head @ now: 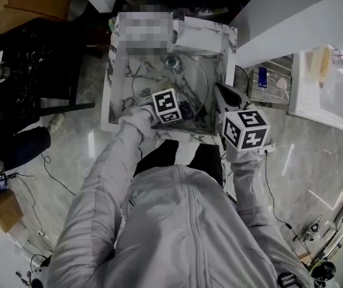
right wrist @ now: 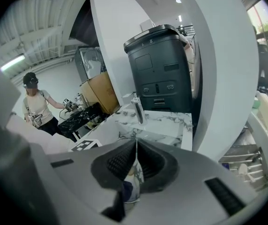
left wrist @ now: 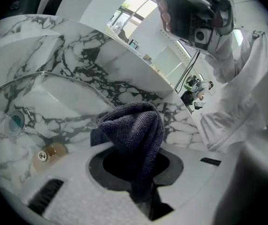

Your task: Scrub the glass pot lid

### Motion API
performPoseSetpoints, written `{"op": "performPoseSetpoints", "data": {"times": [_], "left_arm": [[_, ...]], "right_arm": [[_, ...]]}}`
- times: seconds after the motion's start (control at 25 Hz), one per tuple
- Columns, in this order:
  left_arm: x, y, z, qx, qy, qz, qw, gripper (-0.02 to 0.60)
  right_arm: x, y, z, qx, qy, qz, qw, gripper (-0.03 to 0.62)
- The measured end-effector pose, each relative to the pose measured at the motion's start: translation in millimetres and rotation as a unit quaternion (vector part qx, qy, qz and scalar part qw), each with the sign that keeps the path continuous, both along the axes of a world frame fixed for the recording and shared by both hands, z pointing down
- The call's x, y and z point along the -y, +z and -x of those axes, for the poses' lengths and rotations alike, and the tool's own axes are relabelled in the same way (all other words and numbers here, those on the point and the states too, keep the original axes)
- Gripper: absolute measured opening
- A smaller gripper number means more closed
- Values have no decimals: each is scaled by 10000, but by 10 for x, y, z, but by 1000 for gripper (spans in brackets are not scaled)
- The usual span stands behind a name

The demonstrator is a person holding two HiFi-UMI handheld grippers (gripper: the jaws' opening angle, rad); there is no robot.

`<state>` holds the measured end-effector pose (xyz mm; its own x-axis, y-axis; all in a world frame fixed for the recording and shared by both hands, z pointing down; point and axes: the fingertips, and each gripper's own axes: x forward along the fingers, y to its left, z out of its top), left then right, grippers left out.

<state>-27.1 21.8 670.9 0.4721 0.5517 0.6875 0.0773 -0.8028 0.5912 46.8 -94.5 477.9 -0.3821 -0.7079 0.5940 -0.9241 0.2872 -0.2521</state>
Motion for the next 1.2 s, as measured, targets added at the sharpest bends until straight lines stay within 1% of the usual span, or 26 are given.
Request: {"op": "performPoseSetpoints", "data": {"times": [0.08,0.36,0.52,0.76,0.88,1.04,1.2], "left_arm": [[-19,-2,93,109,132,76,9998,67],[-79,-8,442,478,547,246,9971,67],[-87,-25,583,598,583,410,9957,67],[-35,-36,781,844,686,481,9929,67],[22,-33,872,1032,726,453,9910,67],[128,-4,1030,1375,727,345,9872,67],[284,29,1191,1719,502,187,9837,67]], "right_arm": [[12,2,45,-20,-41,-4,10000,31],[90,-33,119,44,87,-83,9999,29],[146,-48,169,-102,5,-109,9999,29],[216,-68,287,-58,-136,-111,9998,30],[231,-53,343,-13,-232,-72,9997,31],[250,-12,403,8,-328,-17,9995,31],[292,11,466,43,-485,23,9988,31]]}}
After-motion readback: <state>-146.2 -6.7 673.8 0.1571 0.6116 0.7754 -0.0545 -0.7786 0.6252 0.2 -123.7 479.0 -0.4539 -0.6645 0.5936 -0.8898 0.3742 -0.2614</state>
